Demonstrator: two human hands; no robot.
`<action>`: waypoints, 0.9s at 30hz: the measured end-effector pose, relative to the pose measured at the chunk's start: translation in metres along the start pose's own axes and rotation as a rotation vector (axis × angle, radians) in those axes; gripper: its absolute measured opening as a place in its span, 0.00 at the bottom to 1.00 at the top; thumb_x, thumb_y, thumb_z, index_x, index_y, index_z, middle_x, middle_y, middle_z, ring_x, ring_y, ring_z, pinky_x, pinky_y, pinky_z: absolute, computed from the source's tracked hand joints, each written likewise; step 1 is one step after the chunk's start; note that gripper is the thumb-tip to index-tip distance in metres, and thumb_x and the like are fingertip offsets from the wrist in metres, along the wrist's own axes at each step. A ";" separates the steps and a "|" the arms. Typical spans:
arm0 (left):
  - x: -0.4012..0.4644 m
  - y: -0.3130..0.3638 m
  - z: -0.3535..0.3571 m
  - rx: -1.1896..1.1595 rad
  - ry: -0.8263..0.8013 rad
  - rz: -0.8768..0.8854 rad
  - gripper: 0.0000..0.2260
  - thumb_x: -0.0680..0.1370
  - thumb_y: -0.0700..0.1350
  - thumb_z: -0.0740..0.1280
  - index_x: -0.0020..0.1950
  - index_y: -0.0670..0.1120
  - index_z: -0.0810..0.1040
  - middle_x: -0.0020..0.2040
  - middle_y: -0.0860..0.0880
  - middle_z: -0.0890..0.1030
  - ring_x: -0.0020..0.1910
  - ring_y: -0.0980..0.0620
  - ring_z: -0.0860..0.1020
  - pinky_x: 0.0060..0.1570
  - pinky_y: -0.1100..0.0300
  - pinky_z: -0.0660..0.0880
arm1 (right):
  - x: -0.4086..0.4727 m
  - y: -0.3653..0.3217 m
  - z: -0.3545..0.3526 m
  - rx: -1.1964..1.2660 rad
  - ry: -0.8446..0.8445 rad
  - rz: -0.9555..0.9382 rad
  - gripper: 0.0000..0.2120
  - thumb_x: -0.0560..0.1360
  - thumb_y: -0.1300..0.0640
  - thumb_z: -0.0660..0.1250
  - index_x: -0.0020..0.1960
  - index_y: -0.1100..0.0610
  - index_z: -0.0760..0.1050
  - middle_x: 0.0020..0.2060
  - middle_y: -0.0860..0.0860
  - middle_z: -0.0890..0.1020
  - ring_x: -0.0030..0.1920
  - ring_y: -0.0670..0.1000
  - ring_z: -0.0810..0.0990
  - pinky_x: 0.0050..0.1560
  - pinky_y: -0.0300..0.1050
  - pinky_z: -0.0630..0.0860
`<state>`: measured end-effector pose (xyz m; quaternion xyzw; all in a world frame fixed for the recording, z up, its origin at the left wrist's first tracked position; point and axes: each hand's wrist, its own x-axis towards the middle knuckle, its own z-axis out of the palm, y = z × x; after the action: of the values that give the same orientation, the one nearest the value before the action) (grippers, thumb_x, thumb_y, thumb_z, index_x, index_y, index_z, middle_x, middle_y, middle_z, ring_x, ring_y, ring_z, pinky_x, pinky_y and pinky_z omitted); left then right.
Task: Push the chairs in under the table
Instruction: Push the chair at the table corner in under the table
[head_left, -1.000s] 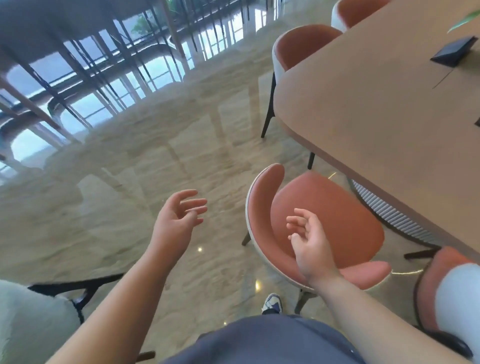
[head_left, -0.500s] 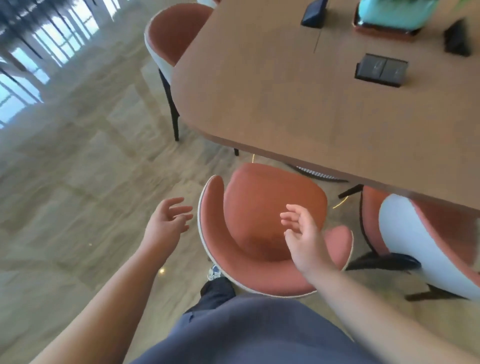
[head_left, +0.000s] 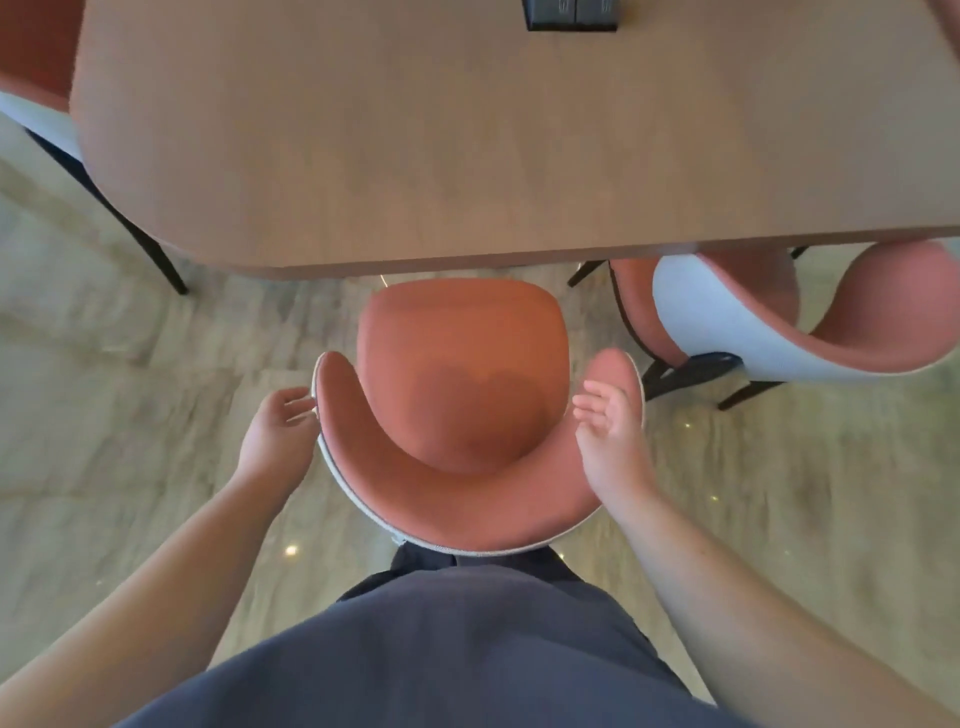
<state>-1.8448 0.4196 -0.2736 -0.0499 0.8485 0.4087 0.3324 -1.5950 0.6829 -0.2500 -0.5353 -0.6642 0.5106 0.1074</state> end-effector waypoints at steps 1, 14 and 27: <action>0.005 0.000 0.005 0.011 -0.009 -0.002 0.25 0.73 0.47 0.67 0.71 0.52 0.75 0.65 0.52 0.82 0.59 0.49 0.82 0.51 0.56 0.75 | 0.005 0.006 -0.001 -0.002 0.013 0.028 0.25 0.75 0.72 0.56 0.62 0.46 0.71 0.53 0.41 0.80 0.56 0.41 0.80 0.61 0.40 0.73; 0.047 -0.037 0.037 0.160 0.062 -0.136 0.31 0.77 0.47 0.66 0.81 0.54 0.66 0.77 0.48 0.74 0.71 0.45 0.76 0.58 0.53 0.70 | 0.075 0.067 -0.015 -0.171 0.043 0.163 0.25 0.75 0.68 0.60 0.67 0.49 0.72 0.63 0.46 0.79 0.66 0.48 0.76 0.68 0.49 0.71; 0.088 -0.038 0.071 0.280 0.162 -0.193 0.36 0.78 0.53 0.70 0.82 0.48 0.60 0.72 0.42 0.77 0.64 0.36 0.79 0.52 0.51 0.71 | 0.109 0.068 0.001 -0.558 0.097 0.099 0.32 0.73 0.64 0.67 0.76 0.57 0.66 0.77 0.57 0.68 0.75 0.60 0.66 0.73 0.59 0.65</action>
<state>-1.8628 0.4626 -0.3832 -0.1172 0.9123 0.2475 0.3045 -1.5985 0.7656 -0.3483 -0.5996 -0.7463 0.2866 -0.0373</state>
